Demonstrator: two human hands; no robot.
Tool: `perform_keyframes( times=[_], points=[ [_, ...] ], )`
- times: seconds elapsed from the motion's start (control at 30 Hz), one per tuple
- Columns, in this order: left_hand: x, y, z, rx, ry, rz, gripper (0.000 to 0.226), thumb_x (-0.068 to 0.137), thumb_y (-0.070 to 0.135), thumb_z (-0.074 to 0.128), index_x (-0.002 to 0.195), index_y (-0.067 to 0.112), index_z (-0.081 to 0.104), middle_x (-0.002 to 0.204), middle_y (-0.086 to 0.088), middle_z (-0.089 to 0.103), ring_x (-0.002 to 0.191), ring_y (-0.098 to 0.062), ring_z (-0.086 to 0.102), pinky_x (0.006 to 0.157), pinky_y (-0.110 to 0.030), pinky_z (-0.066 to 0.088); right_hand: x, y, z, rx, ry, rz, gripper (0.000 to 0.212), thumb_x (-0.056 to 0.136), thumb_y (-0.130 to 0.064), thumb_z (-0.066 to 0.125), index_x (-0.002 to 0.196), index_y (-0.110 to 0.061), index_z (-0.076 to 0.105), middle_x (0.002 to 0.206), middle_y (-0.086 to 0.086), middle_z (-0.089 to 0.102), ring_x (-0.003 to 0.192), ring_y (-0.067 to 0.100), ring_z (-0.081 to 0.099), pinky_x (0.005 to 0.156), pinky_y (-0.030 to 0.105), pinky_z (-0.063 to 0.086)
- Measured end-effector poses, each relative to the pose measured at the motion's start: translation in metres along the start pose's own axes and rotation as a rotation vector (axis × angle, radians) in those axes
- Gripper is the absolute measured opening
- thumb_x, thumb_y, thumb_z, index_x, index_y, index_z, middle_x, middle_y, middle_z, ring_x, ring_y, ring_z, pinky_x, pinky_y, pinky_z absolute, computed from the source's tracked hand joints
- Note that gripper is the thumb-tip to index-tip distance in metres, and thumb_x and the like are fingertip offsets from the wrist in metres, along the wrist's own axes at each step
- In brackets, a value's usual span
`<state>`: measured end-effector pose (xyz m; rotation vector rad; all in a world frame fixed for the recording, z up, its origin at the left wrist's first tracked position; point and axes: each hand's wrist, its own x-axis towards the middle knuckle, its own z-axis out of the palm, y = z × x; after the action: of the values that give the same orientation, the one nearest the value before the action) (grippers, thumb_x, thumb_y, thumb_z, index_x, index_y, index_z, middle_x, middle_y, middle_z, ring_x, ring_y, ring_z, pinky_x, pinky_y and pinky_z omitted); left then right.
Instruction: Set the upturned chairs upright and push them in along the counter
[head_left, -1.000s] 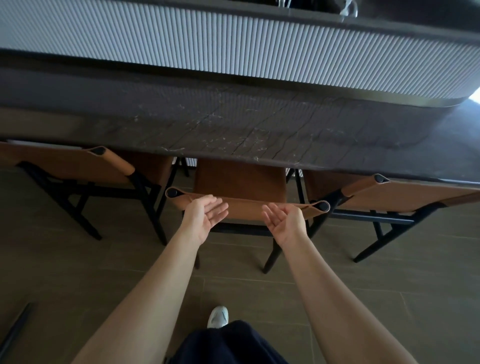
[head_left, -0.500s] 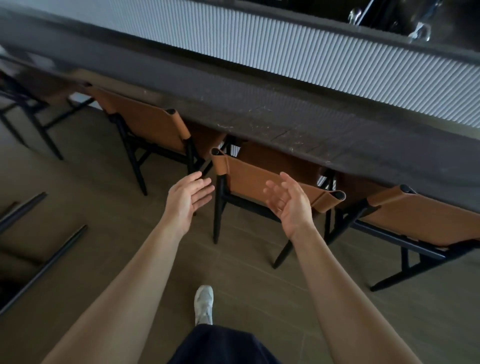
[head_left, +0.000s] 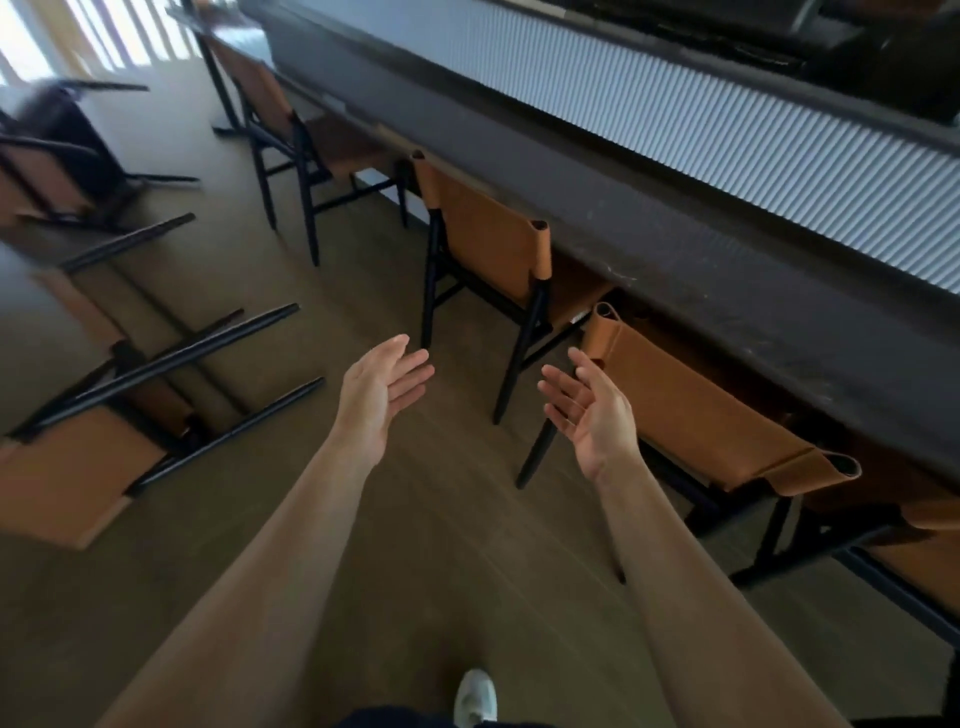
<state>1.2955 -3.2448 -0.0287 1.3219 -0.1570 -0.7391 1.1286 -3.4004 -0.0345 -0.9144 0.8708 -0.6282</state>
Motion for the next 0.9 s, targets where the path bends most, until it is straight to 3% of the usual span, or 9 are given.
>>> perform_keyframes(
  times=[0.37, 0.6, 0.9],
  points=[
    [-0.053, 0.044, -0.207, -0.053, 0.238, 0.083, 0.046, 0.097, 0.034, 0.052, 0.137, 0.011, 0.049, 0.115, -0.004, 0.069, 0.104, -0.018, 0.068, 0.093, -0.033, 0.051, -0.064, 0.095, 0.172, -0.099, -0.242, 0.101, 0.027, 0.099, -0.021, 0.046, 0.112, -0.016, 0.069, 0.109, 0.01, 0.074, 0.099, 0.021, 0.069, 0.081, 0.032, 0.05],
    [-0.097, 0.062, -0.336, -0.07, 0.388, 0.089, 0.039, 0.097, 0.03, 0.053, 0.13, 0.009, 0.054, 0.12, -0.009, 0.067, 0.104, -0.021, 0.068, 0.097, -0.037, 0.051, -0.12, 0.176, 0.28, -0.144, -0.417, 0.202, 0.028, 0.1, -0.024, 0.045, 0.108, -0.014, 0.07, 0.109, 0.009, 0.074, 0.105, 0.022, 0.067, 0.087, 0.033, 0.048],
    [-0.127, 0.069, -0.455, -0.159, 0.617, 0.155, 0.021, 0.097, 0.032, 0.053, 0.111, 0.019, 0.061, 0.11, -0.007, 0.071, 0.101, -0.024, 0.069, 0.087, -0.037, 0.051, -0.155, 0.233, 0.396, -0.277, -0.675, 0.274, 0.03, 0.101, -0.027, 0.042, 0.116, -0.015, 0.066, 0.115, 0.005, 0.072, 0.11, 0.019, 0.066, 0.091, 0.032, 0.049]
  ],
)
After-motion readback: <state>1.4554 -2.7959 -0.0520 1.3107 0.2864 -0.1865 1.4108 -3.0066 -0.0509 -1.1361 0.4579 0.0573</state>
